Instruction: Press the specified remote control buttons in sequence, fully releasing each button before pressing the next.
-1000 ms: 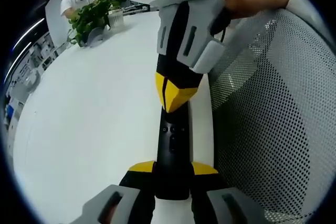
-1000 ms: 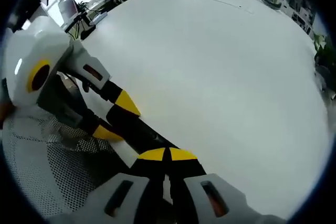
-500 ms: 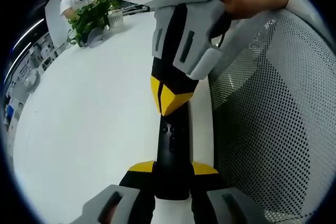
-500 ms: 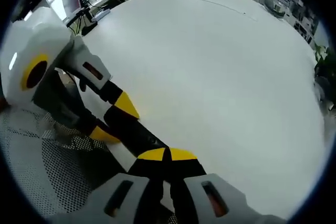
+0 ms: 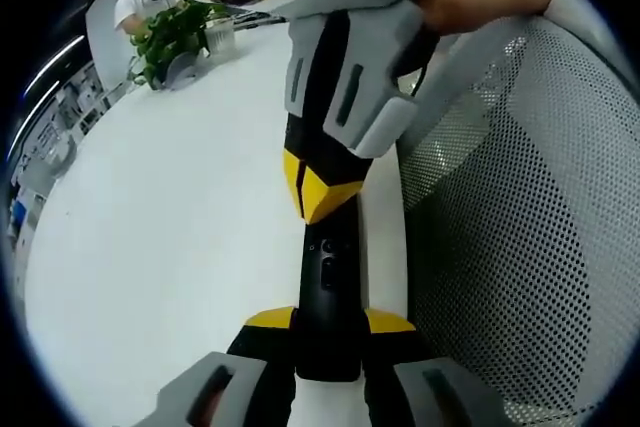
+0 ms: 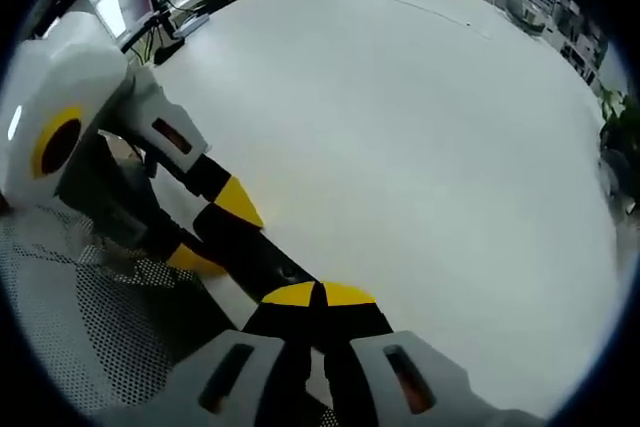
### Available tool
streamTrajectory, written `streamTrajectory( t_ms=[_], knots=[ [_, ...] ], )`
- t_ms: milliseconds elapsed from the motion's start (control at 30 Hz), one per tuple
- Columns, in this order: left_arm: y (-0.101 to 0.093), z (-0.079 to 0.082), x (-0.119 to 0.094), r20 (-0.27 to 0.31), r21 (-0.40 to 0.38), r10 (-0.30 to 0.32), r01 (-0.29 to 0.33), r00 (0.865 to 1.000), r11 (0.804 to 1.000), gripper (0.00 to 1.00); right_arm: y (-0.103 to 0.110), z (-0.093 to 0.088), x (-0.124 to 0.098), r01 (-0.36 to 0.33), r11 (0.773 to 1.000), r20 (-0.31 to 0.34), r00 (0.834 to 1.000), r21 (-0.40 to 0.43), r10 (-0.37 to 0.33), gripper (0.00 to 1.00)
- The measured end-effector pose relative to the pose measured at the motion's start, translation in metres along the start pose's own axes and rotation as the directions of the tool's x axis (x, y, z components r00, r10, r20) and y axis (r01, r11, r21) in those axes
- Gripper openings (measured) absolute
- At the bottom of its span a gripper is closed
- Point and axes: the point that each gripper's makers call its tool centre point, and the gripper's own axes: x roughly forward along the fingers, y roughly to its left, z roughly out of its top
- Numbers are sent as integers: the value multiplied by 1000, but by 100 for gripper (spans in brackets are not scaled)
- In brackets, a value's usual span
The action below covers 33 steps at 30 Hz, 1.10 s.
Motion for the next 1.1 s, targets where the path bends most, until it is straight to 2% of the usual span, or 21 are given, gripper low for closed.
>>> streamTrajectory(
  t_ms=[200, 400, 467, 633, 767, 900, 1100],
  knots=[
    [0, 0, 0, 2, -1, 0, 0, 1000, 1000, 24, 0, 0, -1, -6, 999, 17, 1000, 39, 5, 0],
    [0, 0, 0, -3, 3, 1, -1, 1000, 1000, 24, 0, 0, -1, 11, 999, 32, 999, 39, -13, 0],
    [0, 0, 0, -7, 2, 3, -3, 1000, 1000, 24, -1, 0, -2, 7, 998, 46, 999, 68, -11, 0],
    [0, 0, 0, -9, 5, 4, -4, 1000, 1000, 24, -1, -1, -2, -22, 994, 59, 998, 111, 16, 0],
    [0, 0, 0, -8, 3, 4, -4, 1000, 1000, 24, 2, -1, -2, -37, 993, 64, 997, 114, 30, 0],
    [0, 0, 0, -11, 2, 6, -6, 1000, 1000, 24, 16, 1, -2, -110, 986, 65, 993, 125, 103, 0],
    [0, 0, 0, -12, 0, 10, -10, 1000, 1000, 24, 21, -2, -4, -122, 987, 42, 992, 105, 118, 0]
  ],
)
